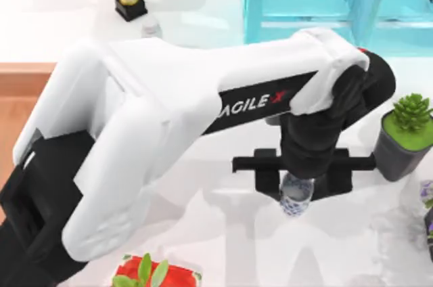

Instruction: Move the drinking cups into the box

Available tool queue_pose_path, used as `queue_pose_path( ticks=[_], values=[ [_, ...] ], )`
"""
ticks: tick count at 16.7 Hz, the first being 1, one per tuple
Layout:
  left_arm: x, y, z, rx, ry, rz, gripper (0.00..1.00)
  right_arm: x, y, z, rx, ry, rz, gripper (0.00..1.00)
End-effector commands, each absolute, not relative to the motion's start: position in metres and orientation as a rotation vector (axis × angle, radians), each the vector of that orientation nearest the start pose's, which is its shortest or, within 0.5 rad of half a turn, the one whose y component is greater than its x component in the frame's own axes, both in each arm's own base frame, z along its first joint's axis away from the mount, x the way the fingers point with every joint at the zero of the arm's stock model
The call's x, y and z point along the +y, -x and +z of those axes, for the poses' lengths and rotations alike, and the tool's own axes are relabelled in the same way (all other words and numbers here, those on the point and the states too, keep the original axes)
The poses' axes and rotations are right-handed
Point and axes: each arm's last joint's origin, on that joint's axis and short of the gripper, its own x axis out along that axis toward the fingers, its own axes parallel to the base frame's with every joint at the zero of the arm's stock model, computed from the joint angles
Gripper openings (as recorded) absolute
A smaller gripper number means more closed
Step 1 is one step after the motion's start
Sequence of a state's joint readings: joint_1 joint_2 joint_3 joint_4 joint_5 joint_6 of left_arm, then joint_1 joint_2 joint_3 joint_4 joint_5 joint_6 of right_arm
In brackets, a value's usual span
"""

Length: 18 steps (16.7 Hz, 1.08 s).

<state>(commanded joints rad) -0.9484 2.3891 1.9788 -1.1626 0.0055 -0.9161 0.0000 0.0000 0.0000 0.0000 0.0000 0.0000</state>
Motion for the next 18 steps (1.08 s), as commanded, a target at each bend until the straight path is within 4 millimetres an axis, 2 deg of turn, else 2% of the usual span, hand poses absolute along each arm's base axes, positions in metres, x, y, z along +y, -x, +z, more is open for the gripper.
queue_pose_path(
  ticks=[3, 7, 9, 11, 16, 18],
  values=[
    [-0.356, -0.282, 0.159, 1.576, -0.016, -0.007, 0.00, -0.001, -0.106, 0.160, 0.000, 0.000, 0.000, 1.00],
    [-0.309, -0.282, 0.213, 1.564, -0.008, -0.019, 0.00, -0.001, -0.106, 0.160, 0.000, 0.000, 0.000, 1.00],
    [-0.288, -0.280, 0.231, 1.566, -0.012, -0.020, 0.00, -0.001, -0.106, 0.160, 0.000, 0.000, 0.000, 1.00],
    [-0.278, -0.278, 0.238, 1.572, -0.017, -0.016, 0.00, -0.001, -0.106, 0.160, 0.000, 0.000, 0.000, 1.00],
    [-0.279, -0.278, 0.238, 1.570, -0.021, -0.021, 0.00, -0.001, -0.106, 0.160, 0.000, 0.000, 0.000, 1.00],
    [-0.269, -0.286, 0.239, 1.573, -0.024, -0.019, 0.00, -0.001, -0.106, 0.160, 0.000, 0.000, 0.000, 1.00]
  ],
)
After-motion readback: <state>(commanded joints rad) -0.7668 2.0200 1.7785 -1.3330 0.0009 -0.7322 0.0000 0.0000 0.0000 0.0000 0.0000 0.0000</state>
